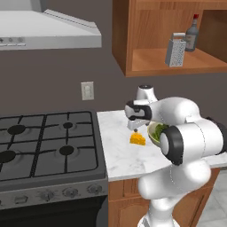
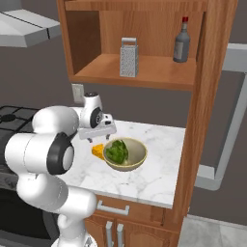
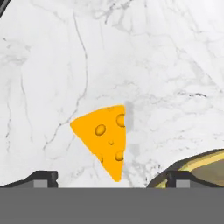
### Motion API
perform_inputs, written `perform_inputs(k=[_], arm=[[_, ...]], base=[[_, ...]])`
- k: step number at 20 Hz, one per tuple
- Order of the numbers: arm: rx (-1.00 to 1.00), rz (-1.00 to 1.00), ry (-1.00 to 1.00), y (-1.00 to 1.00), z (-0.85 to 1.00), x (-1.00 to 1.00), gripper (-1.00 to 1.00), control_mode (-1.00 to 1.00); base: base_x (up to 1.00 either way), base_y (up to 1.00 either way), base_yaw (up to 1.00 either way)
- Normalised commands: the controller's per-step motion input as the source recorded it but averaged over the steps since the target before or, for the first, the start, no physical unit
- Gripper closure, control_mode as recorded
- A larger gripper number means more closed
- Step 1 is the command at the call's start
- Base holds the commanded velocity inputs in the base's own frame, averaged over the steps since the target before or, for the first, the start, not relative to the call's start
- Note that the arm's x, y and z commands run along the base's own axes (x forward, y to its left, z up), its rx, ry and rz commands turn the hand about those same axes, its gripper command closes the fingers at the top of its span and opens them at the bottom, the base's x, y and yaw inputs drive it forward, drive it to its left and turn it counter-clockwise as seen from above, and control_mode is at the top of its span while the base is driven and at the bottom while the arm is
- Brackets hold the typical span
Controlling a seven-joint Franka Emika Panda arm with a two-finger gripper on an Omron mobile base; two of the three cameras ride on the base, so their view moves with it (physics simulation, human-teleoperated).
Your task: Pick the cheese from the fridge and the cheese grater from the cabinet and place them next to the salad bowl.
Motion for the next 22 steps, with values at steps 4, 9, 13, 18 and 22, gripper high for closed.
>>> perform_inputs(k=[4,9,13,18,22], arm=[[0.0,0.0,-0.06,-0.07,0.44,-0.12,-1.0,-1.0],[0.0,-0.01,-0.08,-0.25,0.47,-0.26,-1.0,-1.0],[0.02,-0.07,-0.03,-0.27,0.51,-0.21,-1.0,-1.0],[0.11,-0.11,0.0,-0.29,0.57,-0.13,-1.0,-1.0],[0.12,-0.16,0.0,-0.3,0.59,-0.12,-1.0,-1.0]], base=[[0.0,0.0,0.0],[0.0,0.0,0.0],[0.0,0.0,0.0],[0.0,0.0,0.0],[0.0,0.0,0.0]])
